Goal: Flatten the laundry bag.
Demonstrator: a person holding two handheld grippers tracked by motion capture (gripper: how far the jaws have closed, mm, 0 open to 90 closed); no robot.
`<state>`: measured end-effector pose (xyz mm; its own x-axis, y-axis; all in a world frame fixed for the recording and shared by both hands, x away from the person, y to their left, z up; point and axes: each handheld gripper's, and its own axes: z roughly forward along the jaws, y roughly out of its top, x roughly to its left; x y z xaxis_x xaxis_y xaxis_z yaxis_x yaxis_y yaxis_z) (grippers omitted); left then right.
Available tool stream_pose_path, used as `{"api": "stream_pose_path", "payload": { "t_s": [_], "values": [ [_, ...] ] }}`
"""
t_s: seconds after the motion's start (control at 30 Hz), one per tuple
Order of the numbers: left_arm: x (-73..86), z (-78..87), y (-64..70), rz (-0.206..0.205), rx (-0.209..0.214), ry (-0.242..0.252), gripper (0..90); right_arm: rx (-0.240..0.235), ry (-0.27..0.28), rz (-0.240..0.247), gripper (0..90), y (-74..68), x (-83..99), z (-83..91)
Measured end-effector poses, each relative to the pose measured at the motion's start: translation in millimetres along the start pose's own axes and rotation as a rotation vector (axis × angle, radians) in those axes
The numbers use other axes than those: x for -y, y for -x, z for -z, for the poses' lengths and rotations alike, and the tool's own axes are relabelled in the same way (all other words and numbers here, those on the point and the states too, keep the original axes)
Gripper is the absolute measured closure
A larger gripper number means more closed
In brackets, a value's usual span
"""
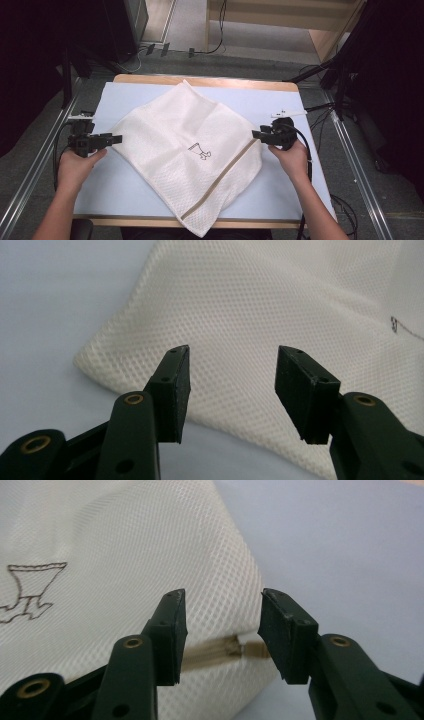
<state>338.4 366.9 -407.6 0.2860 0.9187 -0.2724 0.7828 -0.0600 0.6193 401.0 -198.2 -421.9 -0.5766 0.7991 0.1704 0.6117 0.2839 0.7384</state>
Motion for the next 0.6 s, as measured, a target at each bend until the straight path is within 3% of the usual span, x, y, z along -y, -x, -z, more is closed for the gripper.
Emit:
{"api": "stream_pose_path", "payload": {
  "t_s": [0.13, 0.23, 0.3, 0.4, 0.5, 0.6],
  "values": [
    [14.6, 1.0, 3.3, 0.007, -0.007, -0.013, 49.0, 0.015, -0.015, 0.012, 52.8, 4.1, -13.6, -20.7],
    [23.7, 0.0, 1.7, 0.036, -0.005, -0.031, 49.4, 0.009, -0.015, 0.015, 52.9, 6.5, -16.5, -28.1],
    [29.3, -0.3, 1.1, 0.052, -0.011, -0.034, 49.9, -0.002, -0.005, 0.004, 52.8, 9.5, -17.2, -35.0],
    [37.2, -5.5, 3.8, 0.069, 0.003, -0.059, 50.1, -0.010, -0.037, -0.010, 51.7, 13.4, -18.2, -43.1],
    [39.8, -13.6, 10.9, 0.055, -0.006, -0.086, 48.0, -0.014, -0.051, -0.009, 50.8, 13.6, -17.0, -50.3],
    [39.4, -20.4, 15.2, 0.066, 0.004, -0.087, 46.0, -0.013, -0.063, -0.005, 50.6, 14.0, -15.8, -53.1]
  ]
}}
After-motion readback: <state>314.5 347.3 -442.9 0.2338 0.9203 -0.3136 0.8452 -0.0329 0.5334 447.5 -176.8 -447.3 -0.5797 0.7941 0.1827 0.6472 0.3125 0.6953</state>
